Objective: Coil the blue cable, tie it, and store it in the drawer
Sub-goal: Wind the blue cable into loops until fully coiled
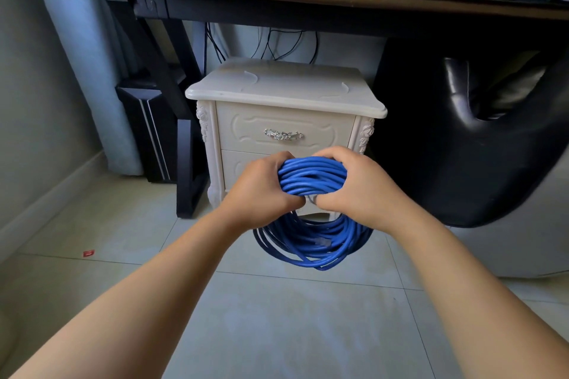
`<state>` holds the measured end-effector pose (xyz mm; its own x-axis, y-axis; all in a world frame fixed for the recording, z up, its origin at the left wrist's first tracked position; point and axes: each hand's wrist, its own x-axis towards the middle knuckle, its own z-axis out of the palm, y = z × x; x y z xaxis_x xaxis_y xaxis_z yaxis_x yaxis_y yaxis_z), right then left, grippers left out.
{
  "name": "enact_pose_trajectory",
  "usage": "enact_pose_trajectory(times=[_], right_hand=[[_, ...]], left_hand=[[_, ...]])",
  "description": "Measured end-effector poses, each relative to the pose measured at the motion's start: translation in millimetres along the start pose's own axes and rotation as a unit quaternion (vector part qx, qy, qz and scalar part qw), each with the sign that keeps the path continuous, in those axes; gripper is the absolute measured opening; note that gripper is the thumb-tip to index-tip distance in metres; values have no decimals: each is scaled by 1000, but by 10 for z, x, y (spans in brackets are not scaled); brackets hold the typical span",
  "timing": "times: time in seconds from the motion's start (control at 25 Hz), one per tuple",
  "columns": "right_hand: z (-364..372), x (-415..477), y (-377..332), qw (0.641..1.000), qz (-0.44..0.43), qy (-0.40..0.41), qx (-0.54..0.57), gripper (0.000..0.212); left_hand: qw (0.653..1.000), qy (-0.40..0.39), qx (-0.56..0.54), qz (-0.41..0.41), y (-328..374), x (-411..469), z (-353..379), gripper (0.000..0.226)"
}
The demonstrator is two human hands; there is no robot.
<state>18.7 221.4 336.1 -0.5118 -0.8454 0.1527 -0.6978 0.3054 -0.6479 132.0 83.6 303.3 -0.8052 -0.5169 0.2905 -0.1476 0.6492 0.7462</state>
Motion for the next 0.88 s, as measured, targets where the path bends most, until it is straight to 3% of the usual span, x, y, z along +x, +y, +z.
enact_pose_trajectory(times=[0.12, 0.2, 0.28, 0.56, 0.76, 0.88], right_hand=[[-125, 2, 54, 987, 0, -51, 150, 49], [-136, 7, 122, 954, 49, -70, 287, 46], [-65, 18, 202, 921, 95, -70, 372, 62], [216, 46, 240, 858, 132, -11, 497, 79], [388, 67, 139, 796, 96, 58, 595, 49], [333, 62, 136, 819, 93, 98, 557, 39]], left_hand=[[997, 20, -71, -24, -2, -2, -38, 23], [986, 38, -150, -63, -19, 15, -54, 23], [963, 65, -237, -109, -43, 43, -57, 21], [895, 138, -367, -214, -74, 101, 8, 15], [851, 188, -427, -241, -13, 94, 90, 10], [850, 185, -431, -239, 36, 37, 188, 8]])
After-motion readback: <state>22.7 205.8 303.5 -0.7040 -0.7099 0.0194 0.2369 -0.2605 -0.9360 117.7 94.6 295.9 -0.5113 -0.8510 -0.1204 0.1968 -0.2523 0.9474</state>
